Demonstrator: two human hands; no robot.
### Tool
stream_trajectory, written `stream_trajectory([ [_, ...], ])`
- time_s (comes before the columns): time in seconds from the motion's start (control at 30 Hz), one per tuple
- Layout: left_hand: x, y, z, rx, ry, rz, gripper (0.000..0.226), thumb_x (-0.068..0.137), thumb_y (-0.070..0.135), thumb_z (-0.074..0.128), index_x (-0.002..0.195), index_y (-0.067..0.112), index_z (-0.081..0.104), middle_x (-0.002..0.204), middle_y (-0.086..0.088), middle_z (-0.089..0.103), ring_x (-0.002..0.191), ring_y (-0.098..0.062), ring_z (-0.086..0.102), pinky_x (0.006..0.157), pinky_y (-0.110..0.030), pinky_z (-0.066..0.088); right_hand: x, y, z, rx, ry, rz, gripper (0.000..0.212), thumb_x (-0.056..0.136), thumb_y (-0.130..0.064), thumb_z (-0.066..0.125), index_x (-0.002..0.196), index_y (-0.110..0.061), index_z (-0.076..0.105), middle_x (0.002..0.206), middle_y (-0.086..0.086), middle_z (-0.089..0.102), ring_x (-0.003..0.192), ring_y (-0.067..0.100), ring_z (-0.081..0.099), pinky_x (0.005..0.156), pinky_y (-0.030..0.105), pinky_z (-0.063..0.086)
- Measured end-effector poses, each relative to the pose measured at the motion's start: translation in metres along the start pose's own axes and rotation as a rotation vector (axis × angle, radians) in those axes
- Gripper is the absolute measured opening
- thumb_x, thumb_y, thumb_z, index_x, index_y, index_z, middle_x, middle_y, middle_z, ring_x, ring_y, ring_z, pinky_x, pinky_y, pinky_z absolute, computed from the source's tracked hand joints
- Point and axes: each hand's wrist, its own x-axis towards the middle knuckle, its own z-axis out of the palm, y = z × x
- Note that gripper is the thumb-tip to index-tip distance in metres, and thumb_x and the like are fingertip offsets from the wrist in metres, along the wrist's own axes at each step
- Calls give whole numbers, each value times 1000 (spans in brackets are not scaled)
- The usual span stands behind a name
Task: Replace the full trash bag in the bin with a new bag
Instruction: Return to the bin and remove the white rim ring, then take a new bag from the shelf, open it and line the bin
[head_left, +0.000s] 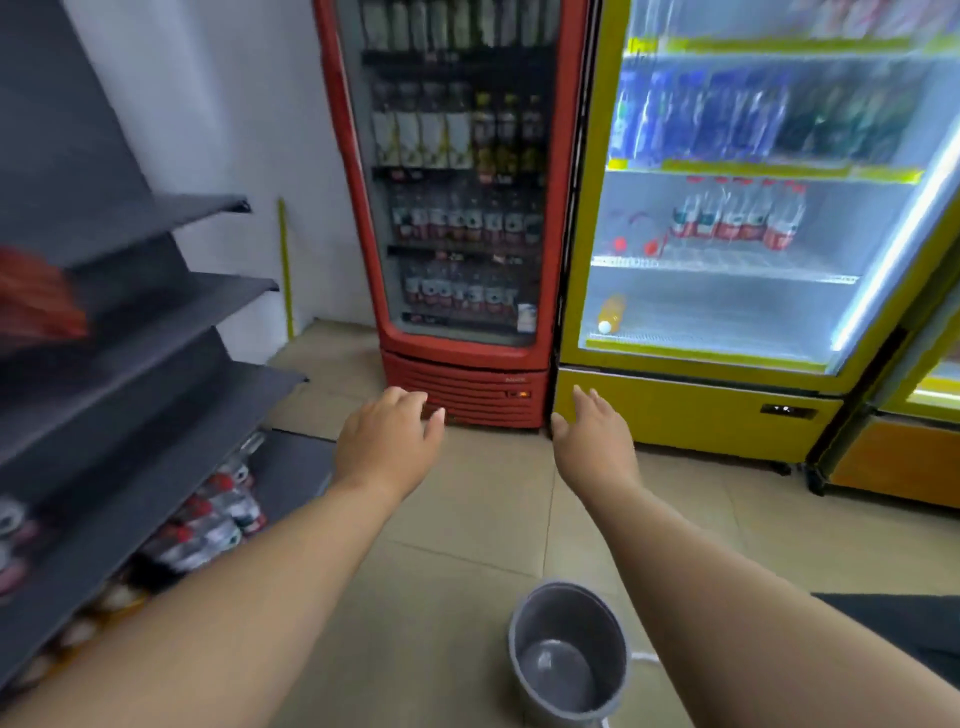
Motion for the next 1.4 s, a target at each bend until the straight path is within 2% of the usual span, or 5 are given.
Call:
stream_trajectory([
  [0.27, -29, -95, -199, 184, 182, -239, 39, 91, 39, 40, 114, 14, 60, 119, -11, 60, 110, -33, 55, 89, -39, 43, -39, -219, -58, 52, -63, -435, 54, 98, -33, 40, 146, -12, 30, 155, 10, 28, 143, 26, 26, 117, 37, 20],
  [0.63, -111, -287, -340, 408, 334, -539, 42, 91, 41, 40, 113, 12, 60, 115, -11, 62, 106, -31, 57, 88, -40, 45, -114, -435, 2, 42, -146, -813, 52, 94, -32, 47, 140, -9, 40, 144, 15, 44, 131, 33, 42, 110, 40, 31],
  [0.87, -101, -401, -359, 395, 359, -594, 43, 91, 43, 39, 114, 12, 60, 115, -9, 62, 106, -26, 58, 87, -38, 47, -105, -547, 74, 5, -196, -800, 56, 95, -34, 45, 145, -11, 33, 152, 14, 33, 140, 28, 32, 116, 40, 26],
  [1.17, -87, -480, -313, 319, 230, -619, 43, 90, 44, 43, 122, 18, 56, 120, -5, 60, 109, -25, 55, 91, -37, 47, -65, -590, 152, -85, -258, -699, 50, 93, -31, 47, 138, -10, 42, 141, 15, 46, 128, 33, 44, 108, 41, 36],
  [1.4, -74, -495, -258, 308, 209, -768, 86, 78, 60, 56, 144, 18, 20, 151, -9, 26, 139, -28, 26, 115, -40, 25, -36, -604, 201, -235, -340, -599, 48, 91, -16, 39, 139, -15, 41, 142, 13, 44, 128, 35, 43, 108, 42, 36],
])
